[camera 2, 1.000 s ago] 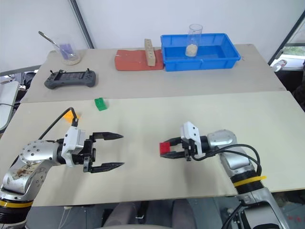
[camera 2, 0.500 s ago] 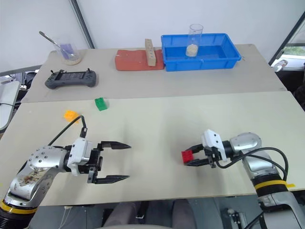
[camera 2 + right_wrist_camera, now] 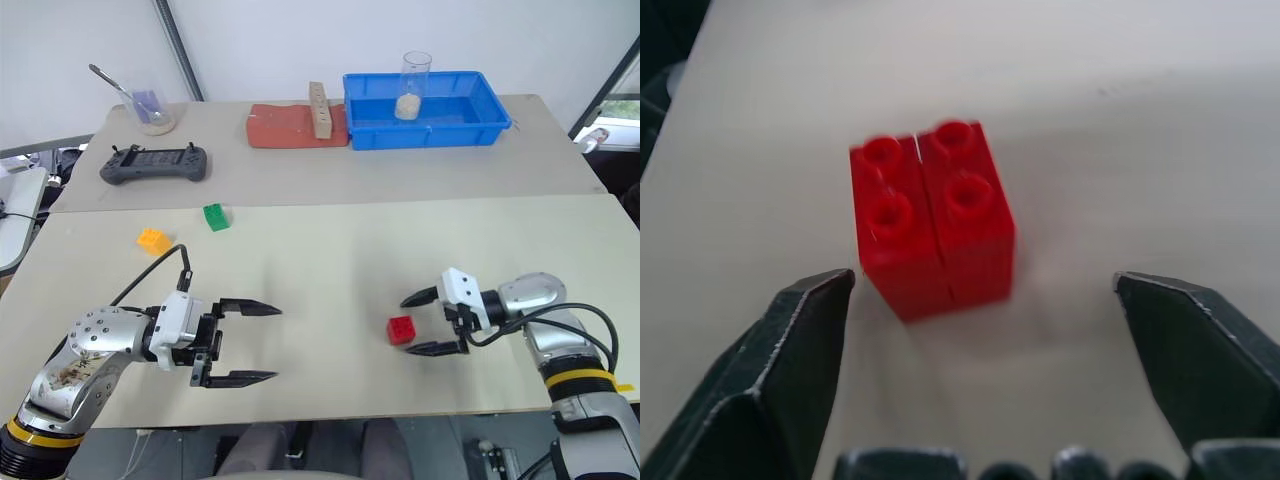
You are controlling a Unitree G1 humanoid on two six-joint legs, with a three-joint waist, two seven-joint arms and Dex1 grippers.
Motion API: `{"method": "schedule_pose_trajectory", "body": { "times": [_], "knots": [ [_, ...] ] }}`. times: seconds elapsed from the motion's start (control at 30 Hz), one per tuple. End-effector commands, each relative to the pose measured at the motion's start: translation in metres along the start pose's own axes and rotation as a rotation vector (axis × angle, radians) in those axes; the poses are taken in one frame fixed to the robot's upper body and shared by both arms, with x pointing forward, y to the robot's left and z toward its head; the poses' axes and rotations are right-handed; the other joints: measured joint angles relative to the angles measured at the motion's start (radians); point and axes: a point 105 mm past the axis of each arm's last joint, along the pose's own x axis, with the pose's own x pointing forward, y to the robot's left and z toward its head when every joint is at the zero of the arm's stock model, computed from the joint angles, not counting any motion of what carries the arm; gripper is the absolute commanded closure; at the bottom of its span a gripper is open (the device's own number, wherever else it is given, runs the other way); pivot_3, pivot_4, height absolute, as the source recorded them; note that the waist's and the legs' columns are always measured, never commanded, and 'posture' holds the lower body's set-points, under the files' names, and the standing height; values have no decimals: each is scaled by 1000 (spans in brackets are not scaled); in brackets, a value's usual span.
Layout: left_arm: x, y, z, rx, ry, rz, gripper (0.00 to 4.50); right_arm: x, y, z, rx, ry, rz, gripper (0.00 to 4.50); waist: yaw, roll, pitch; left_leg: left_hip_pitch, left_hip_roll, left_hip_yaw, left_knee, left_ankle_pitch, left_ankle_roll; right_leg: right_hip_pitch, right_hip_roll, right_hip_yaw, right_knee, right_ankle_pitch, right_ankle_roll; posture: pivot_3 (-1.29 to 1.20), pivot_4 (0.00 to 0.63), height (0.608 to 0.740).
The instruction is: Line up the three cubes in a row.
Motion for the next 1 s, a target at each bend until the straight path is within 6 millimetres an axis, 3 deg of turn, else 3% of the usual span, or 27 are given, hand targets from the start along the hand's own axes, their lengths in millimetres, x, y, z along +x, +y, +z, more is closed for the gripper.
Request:
{"method": "schedule_pose_trajectory", "body": {
  "times": [0.03,0.13,0.3,0.4,0.53,0.67,1.0],
  "knots": [
    [-3,6,-6,-3,-5,89,0,-17,-2,12,-46,3,-12,49,0,0,0,0,0,0,0,0,0,0,0,0,0,0,0,0,150,740],
    [-13,31,-17,-27,1,319,0,-24,-10,43,-60,-70,-80,49,1,0,0,0,0,0,0,0,0,0,0,0,0,0,0,0,150,740],
    [-38,75,-38,-8,40,807,0,-20,-31,126,-76,-261,-273,49,-3,0,0,-1,1,0,-1,0,0,0,0,0,1,0,0,0,150,740],
    [-47,99,-48,-37,29,1100,0,-3,-40,171,2,-395,-377,49,3,-1,0,-2,1,0,-1,0,-1,-1,0,0,1,0,0,0,150,740],
    [-55,124,-55,-79,13,1372,0,22,-45,213,49,-485,-458,49,18,-3,0,-4,1,0,2,0,-1,-2,0,-1,2,1,0,0,150,740],
    [-57,144,-58,-77,6,1519,0,40,-51,235,87,-498,-492,49,23,-4,0,-7,-1,0,6,0,0,-4,0,-2,4,2,0,0,150,740],
    [-49,179,-71,-138,-15,1592,0,48,-54,243,50,-476,-513,49,14,-4,0,-8,-2,0,7,-1,0,-5,0,-3,6,3,1,0,150,740]
  ]
}}
